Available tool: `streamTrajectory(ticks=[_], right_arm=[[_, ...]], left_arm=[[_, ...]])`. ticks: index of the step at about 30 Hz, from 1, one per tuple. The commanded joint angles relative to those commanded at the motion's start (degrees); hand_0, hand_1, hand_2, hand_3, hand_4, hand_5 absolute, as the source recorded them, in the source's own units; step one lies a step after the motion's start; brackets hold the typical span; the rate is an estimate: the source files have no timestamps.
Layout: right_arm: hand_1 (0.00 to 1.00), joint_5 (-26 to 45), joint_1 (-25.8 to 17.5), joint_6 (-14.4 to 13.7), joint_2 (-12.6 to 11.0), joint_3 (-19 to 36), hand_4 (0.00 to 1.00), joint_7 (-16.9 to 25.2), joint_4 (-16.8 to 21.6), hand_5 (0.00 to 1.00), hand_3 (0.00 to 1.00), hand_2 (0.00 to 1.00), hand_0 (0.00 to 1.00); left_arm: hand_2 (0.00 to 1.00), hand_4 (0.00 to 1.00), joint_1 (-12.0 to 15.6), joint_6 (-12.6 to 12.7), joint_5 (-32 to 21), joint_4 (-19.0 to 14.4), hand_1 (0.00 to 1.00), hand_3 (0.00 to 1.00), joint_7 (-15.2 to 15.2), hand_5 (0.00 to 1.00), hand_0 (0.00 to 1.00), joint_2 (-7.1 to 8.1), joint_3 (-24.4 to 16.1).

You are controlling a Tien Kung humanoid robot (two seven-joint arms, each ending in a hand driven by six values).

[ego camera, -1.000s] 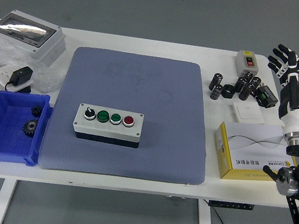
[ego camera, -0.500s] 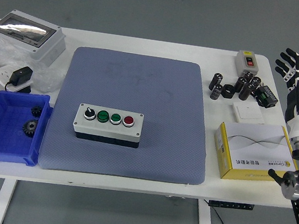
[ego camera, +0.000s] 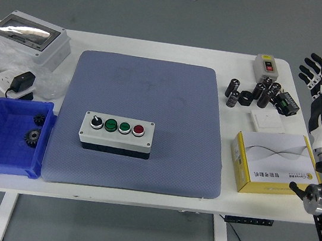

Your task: Pick up the button,place it on the desk,press the button,press the button

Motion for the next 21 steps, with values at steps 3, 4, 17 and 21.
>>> streamTrajectory(ticks=[3, 4, 17, 21], right_arm=[[0.783, -0.09, 0.13, -0.01, -0.08, 0.05, 0.898, -0.07, 0.15, 0.851, 0.793, 0.805, 0.81], [0.783, -0.12, 0.16, -0.01, -0.11, 0.08, 0.898, -0.09, 0.21, 0.851, 0.793, 0.805, 0.81], [0.783, 0.74, 2.15, 1.54, 0.22, -2.41, 0.898, -0.12, -0.28, 0.814, 0.8, 0.805, 0.808], [0.784, 1.1, 3.43, 2.24, 0.43, -3.73, 0.894, 0.01, -0.16, 0.792, 0.811, 0.807, 0.809]], left_arm=[[0.685, 0.571, 0.0, 0.01, 0.1, 0.0, 0.695, 0.846, 0.07, 0.82, 0.716, -0.02, -0.02], [0.685, 0.571, -0.04, 0.0, 0.19, 0.03, 0.695, 0.846, 0.03, 0.82, 0.716, -0.02, -0.08], [0.686, 0.567, 0.32, 0.35, -0.55, -0.05, 0.695, 0.848, 0.46, 0.823, 0.716, 0.22, 0.39], [0.685, 0.562, 0.51, 0.27, -0.34, -0.09, 0.695, 0.849, 0.64, 0.82, 0.716, -0.06, 0.29]])
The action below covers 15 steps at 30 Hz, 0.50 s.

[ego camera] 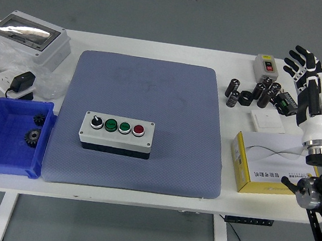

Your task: Pick up the button,place it on the desk,press the button,press the button

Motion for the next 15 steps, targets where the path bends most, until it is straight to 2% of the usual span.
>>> streamTrajectory(ticks=[6, 9, 10, 15], right_arm=[[0.785, -0.1, 1.45, -0.29, 0.56, -1.46, 0.896, -0.27, 0.25, 0.797, 0.819, 0.807, 0.807], [0.785, -0.9, 1.82, -2.11, 0.61, -2.68, 0.896, -1.76, 0.43, 0.797, 0.819, 0.807, 0.807], [0.785, -2.07, 1.85, -3.48, 0.54, -3.25, 0.896, -2.8, 0.78, 0.797, 0.819, 0.807, 0.807], [0.785, -7.16, 1.65, -6.86, 0.31, -4.31, 0.889, -5.44, 2.15, 0.793, 0.821, 0.81, 0.809]], left_arm=[[0.686, 0.559, -0.28, -0.03, 0.28, 0.07, 0.695, 0.85, -0.21, 0.818, 0.716, -0.25, -0.29], [0.686, 0.559, -0.32, -0.01, 0.18, 0.02, 0.695, 0.85, -0.09, 0.818, 0.716, -0.43, -0.26], [0.686, 0.559, -0.35, -0.01, 0.12, 0.0, 0.695, 0.85, -0.02, 0.818, 0.716, -0.53, -0.25], [0.686, 0.557, -0.58, -0.13, 0.3, 0.1, 0.694, 0.85, -0.15, 0.818, 0.716, -0.73, -0.36]])
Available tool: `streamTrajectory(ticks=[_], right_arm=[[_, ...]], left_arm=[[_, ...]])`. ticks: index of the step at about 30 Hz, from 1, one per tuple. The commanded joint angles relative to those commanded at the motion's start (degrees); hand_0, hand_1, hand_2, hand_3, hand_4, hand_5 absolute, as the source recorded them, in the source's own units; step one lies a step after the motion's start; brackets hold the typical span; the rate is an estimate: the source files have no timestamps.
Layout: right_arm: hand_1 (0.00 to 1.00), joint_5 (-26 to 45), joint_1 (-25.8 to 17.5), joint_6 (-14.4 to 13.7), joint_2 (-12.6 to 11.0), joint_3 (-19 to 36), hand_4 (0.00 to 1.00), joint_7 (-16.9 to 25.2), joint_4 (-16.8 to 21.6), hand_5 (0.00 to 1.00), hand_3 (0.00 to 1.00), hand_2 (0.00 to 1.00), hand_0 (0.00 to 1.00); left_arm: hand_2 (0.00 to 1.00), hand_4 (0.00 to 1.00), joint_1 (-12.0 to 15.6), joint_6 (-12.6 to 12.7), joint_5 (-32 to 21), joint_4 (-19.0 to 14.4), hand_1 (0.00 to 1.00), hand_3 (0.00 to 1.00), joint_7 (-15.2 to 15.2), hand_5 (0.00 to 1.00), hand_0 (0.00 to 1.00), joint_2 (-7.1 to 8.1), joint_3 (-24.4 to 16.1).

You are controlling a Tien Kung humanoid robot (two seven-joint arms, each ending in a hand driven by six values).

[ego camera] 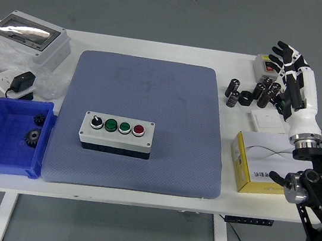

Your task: Pick up the button,place it on the desk,press the button,press the button

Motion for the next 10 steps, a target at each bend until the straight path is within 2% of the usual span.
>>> streamTrajectory(ticks=[2, 3, 10], right_arm=[[0.785, -1.39, 0.01, -0.12, -0.06, -0.09, 0.889, -0.25, 0.24, 0.793, 0.821, 0.81, 0.809], [0.804, -1.56, 0.07, 0.0, -0.07, -0.06, 0.86, -0.24, 0.19, 0.724, 0.873, 0.853, 0.821], [0.804, -1.05, -0.02, 0.79, -0.16, 0.65, 0.86, 0.08, -0.15, 0.724, 0.873, 0.853, 0.821]], left_arm=[[0.686, 0.557, -0.09, -0.02, -0.01, 0.03, 0.694, 0.85, -0.02, 0.818, 0.716, -0.03, 0.02], [0.686, 0.557, -0.13, -0.02, -0.04, 0.02, 0.695, 0.851, 0.02, 0.819, 0.716, -0.04, 0.04], [0.686, 0.557, -0.14, 0.0, -0.19, -0.01, 0.695, 0.851, 0.15, 0.819, 0.716, -0.04, 0.15]])
